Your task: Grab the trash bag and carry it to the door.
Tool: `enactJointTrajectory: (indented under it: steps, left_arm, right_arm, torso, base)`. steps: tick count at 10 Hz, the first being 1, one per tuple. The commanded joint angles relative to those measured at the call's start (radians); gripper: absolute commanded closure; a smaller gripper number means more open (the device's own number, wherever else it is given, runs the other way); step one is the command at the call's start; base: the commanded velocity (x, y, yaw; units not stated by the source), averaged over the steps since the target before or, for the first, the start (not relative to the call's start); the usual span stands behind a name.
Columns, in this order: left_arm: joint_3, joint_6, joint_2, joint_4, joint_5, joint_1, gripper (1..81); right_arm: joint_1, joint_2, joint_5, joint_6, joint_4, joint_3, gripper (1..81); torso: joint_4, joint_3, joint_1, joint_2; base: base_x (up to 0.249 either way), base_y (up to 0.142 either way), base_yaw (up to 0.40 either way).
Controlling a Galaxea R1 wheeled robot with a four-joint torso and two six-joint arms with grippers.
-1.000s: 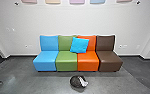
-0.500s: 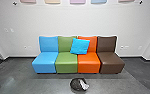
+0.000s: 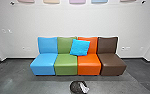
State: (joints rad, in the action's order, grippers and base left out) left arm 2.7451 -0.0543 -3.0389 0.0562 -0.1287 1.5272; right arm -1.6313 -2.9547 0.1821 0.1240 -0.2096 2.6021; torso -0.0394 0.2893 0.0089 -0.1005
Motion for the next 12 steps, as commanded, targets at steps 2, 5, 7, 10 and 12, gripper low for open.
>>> enactJointTrajectory:
  steps: [2, 5, 7, 10, 12]
  left_arm:
    - [0.001, -0.001, 0.001, 0.001, 0.063, -0.022, 1.0]
    - [0.001, -0.001, 0.005, -0.001, 0.063, -0.022, 1.0]
    - [0.001, -0.001, 0.005, 0.001, 0.063, -0.022, 1.0]
    - [0.001, -0.001, 0.005, -0.001, 0.063, -0.022, 1.0]
    - [0.001, -0.001, 0.008, 0.002, 0.063, -0.022, 1.0]
  right_arm:
    - [0.010, 0.006, -0.058, 0.002, -0.004, -0.004, 1.0]
    - [0.009, 0.004, -0.058, 0.002, -0.004, -0.004, 1.0]
    - [0.009, 0.006, -0.058, 0.002, -0.004, -0.002, 1.0]
    - [0.006, 0.006, -0.058, 0.002, 0.002, -0.002, 1.0]
    - [0.009, 0.004, -0.058, 0.002, 0.002, -0.002, 1.0]
  torso:
    - [0.000, 0.000, 0.000, 0.000]
    - [0.000, 0.000, 0.000, 0.000]
    - [0.000, 0.000, 0.000, 0.000]
    - [0.000, 0.000, 0.000, 0.000]
    - [0.000, 0.000, 0.000, 0.000]
  base:
    - [0.135, 0.000, 0.000]
    - [0.136, 0.000, 0.000]
    - [0.135, 0.000, 0.000]
    - [0.136, 0.000, 0.000]
    - [0.135, 0.000, 0.000]
